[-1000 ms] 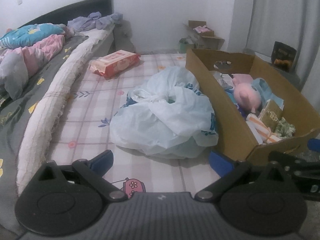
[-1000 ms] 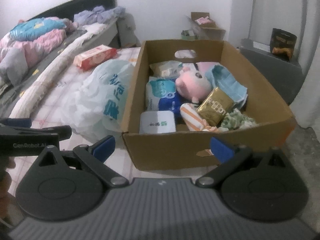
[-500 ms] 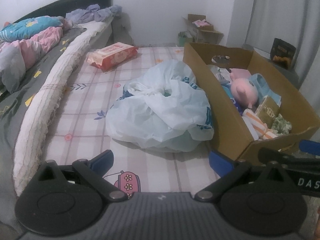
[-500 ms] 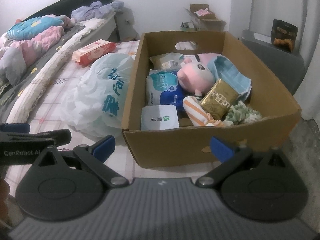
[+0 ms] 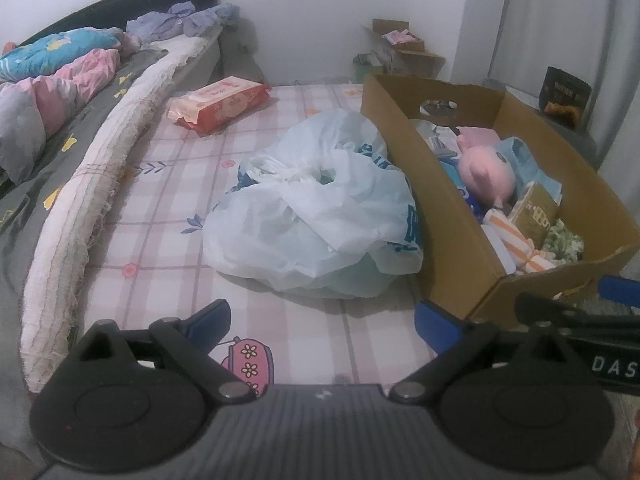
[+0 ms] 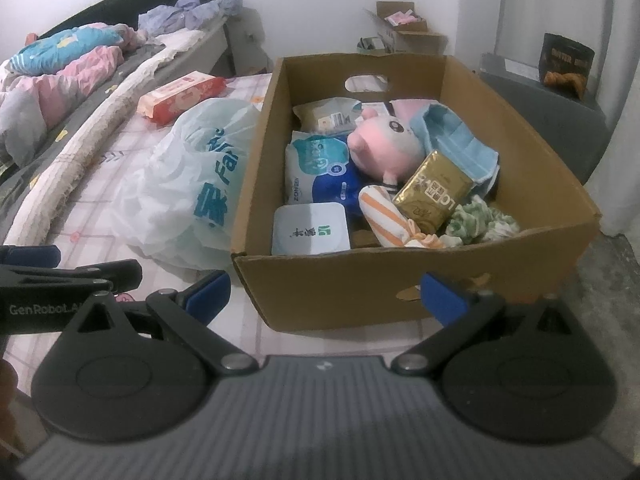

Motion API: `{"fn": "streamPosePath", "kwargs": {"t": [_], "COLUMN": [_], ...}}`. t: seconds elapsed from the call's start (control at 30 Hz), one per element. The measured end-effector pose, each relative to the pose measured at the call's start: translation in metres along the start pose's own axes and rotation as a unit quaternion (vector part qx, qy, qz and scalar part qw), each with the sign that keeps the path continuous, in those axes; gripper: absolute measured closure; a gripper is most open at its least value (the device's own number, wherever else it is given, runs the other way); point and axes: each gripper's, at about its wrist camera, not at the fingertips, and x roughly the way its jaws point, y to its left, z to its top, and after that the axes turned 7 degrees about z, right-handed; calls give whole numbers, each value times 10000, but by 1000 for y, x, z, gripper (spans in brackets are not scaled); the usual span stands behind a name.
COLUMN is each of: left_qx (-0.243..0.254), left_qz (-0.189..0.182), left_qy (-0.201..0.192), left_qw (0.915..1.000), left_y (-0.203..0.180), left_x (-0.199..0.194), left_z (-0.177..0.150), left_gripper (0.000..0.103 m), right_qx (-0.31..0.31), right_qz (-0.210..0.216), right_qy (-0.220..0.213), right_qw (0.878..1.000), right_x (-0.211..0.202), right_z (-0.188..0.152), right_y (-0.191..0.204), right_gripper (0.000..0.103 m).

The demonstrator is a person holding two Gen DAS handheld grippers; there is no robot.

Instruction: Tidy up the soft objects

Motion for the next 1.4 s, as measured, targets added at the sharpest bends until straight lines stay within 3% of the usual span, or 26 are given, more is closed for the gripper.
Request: {"fn": "streamPosePath", "kwargs": {"t": [1.4], "left_qx": [32], "left_qz": [-65], "left_qy": [140], "left_qw": [9999], "left_y": [-3], "left_x": [5], "left_z": [-1], "left_gripper": [4], "right_qx": [13], "right_qz": [-48], "right_qy": [104], "right_qw": [9999], "right_x": [3], "right_z": [-3], "right_y": [-2], "right_gripper": [1]}}
